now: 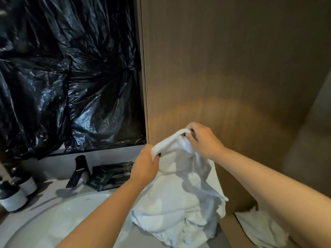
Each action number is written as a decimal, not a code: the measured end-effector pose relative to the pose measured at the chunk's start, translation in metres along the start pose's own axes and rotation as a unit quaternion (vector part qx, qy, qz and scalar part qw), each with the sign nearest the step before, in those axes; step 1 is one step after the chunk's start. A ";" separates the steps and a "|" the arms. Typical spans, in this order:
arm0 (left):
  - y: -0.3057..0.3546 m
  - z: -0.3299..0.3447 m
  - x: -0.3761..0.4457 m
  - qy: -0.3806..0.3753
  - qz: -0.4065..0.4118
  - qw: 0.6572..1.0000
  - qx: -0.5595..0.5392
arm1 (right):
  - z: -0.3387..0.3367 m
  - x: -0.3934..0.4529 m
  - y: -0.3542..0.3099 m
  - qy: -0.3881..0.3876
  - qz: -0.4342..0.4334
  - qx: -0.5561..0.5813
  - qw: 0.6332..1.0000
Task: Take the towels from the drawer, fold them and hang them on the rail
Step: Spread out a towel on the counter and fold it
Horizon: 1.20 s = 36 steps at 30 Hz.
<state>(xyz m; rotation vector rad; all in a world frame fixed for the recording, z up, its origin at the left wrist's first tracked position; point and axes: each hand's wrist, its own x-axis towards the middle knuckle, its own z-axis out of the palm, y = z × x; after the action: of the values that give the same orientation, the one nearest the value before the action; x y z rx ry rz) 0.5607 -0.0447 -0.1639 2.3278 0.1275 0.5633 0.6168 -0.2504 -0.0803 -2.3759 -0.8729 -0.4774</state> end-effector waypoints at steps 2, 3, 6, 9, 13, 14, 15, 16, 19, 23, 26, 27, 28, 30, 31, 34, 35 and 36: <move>0.019 -0.012 0.008 0.018 0.014 0.999 -0.026 | -0.023 0.008 -0.017 0.042 0.001 0.010 0.999; 0.028 -0.019 0.011 0.032 0.017 0.998 -0.044 | -0.035 0.012 -0.026 0.068 0.002 0.016 0.998; 0.046 -0.041 0.017 0.059 0.033 0.995 -0.079 | -0.072 0.022 -0.048 0.148 0.016 0.036 0.988; 0.054 -0.064 0.015 0.083 0.054 0.991 -0.090 | -0.105 0.023 -0.065 0.201 0.027 0.034 0.979; 0.074 -0.100 0.007 0.143 0.060 0.974 -0.166 | -0.136 0.007 -0.078 0.220 0.048 -0.009 0.974; 0.081 -0.109 0.003 0.158 0.060 0.968 -0.185 | -0.141 0.002 -0.080 0.222 0.059 -0.021 0.973; 0.089 -0.118 -0.001 0.169 0.061 0.962 -0.204 | -0.144 -0.004 -0.081 0.222 0.074 -0.027 0.972; 0.098 -0.125 -0.006 0.177 0.068 0.956 -0.226 | -0.146 -0.010 -0.083 0.219 0.090 -0.033 0.971; 0.128 -0.148 -0.021 0.189 0.109 0.936 -0.276 | -0.143 -0.031 -0.095 0.174 0.131 -0.031 0.976; 0.158 -0.168 -0.044 0.144 0.156 0.933 -0.291 | -0.111 -0.067 -0.140 0.075 0.112 0.062 0.989; 0.162 -0.164 -0.068 0.081 0.175 0.949 -0.247 | -0.080 -0.097 -0.178 0.040 0.093 0.169 0.980; 0.159 -0.160 -0.077 0.067 0.179 0.952 -0.238 | -0.070 -0.105 -0.186 0.039 0.083 0.185 0.978; 0.156 -0.157 -0.086 0.057 0.178 0.954 -0.235 | -0.062 -0.113 -0.190 0.042 0.080 0.192 0.977; 0.144 -0.156 -0.101 0.054 0.175 0.956 -0.229 | -0.052 -0.124 -0.193 0.062 0.105 0.176 0.977; 0.137 -0.158 -0.107 0.055 0.175 0.959 -0.217 | -0.050 -0.127 -0.193 0.076 0.127 0.153 0.977; 0.112 -0.167 -0.116 0.048 0.176 0.973 -0.139 | -0.056 -0.130 -0.190 0.131 0.165 0.133 0.969; 0.104 -0.171 -0.118 0.044 0.171 0.979 -0.107 | -0.060 -0.130 -0.190 0.143 0.169 0.158 0.962; 0.096 -0.174 -0.121 0.039 0.162 0.983 -0.082 | -0.063 -0.130 -0.192 0.148 0.173 0.187 0.956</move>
<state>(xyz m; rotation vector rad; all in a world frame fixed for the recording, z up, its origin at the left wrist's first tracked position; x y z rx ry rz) 0.3704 -0.0338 -0.0307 2.1783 -0.2564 0.7952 0.3844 -0.2291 -0.0230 -1.9835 -0.3602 -0.4621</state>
